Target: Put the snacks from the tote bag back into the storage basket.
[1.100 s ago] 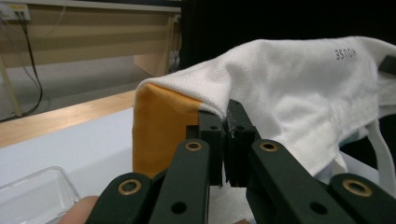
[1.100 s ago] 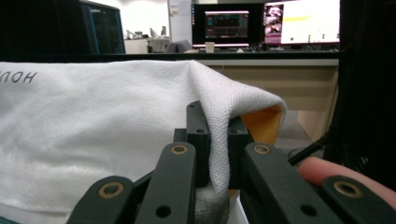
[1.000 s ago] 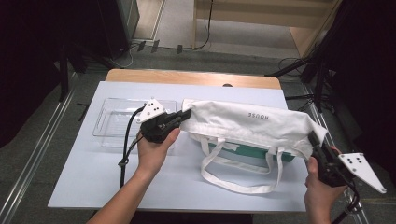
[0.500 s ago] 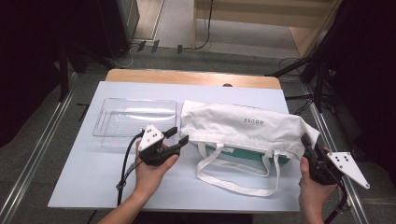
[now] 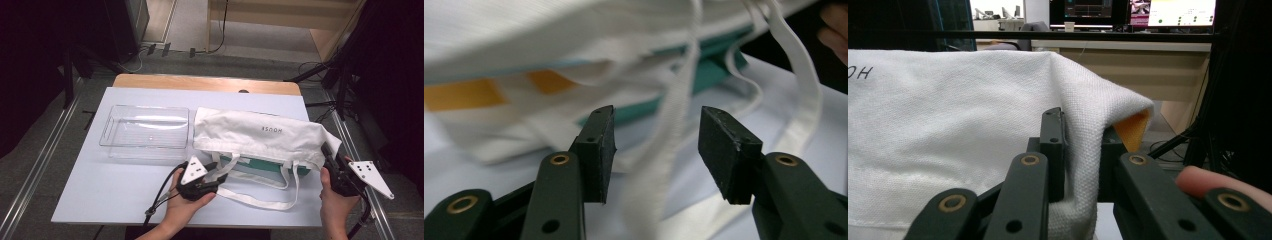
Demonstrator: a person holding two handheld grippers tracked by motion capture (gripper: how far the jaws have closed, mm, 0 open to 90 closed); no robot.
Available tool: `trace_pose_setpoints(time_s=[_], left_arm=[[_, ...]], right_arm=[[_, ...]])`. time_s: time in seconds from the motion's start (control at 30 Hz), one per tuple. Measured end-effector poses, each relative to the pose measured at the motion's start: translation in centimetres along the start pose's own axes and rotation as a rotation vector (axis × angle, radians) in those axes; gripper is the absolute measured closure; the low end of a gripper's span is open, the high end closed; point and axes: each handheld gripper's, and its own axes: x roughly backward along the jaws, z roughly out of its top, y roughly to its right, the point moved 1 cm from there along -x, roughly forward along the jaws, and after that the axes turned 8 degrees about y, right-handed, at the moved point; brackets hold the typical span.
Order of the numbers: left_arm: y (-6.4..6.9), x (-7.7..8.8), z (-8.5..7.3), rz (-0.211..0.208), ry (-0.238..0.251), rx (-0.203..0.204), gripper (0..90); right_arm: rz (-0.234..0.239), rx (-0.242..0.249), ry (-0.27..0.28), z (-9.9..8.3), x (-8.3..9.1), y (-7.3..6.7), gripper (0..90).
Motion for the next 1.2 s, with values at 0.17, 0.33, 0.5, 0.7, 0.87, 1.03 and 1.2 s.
trace_pose_setpoints(time_s=[0.17,0.33,0.5,0.7,0.87,1.03,1.2], left_arm=[[1.0,-1.9,0.6,0.038,-0.051,-0.063,73.0],[0.7,-2.0,1.7,0.031,-0.045,-0.064,86.8],[0.2,-2.2,2.9,0.038,-0.015,-0.043,87.3],[-0.6,-2.9,4.1,0.051,0.013,0.008,87.4],[-1.1,-3.4,4.4,0.061,0.018,0.026,87.3],[-1.2,-3.4,4.7,0.059,0.023,0.016,87.3],[-1.3,-3.3,4.9,0.059,0.024,0.013,87.4]], right_arm=[[0.012,-0.029,-0.012,0.3,0.3,0.2,55.1],[-0.027,-0.107,0.002,1.2,2.3,0.4,26.3],[-0.043,-0.068,0.007,1.5,5.6,0.0,25.7],[-0.030,-0.049,-0.026,-0.4,8.8,-1.8,29.9],[0.116,-0.068,-0.135,-3.0,8.4,-4.3,33.7],[0.165,-0.007,-0.299,-4.8,5.8,-6.8,56.3],[0.295,0.007,-0.366,-5.7,4.0,-8.0,88.8]])
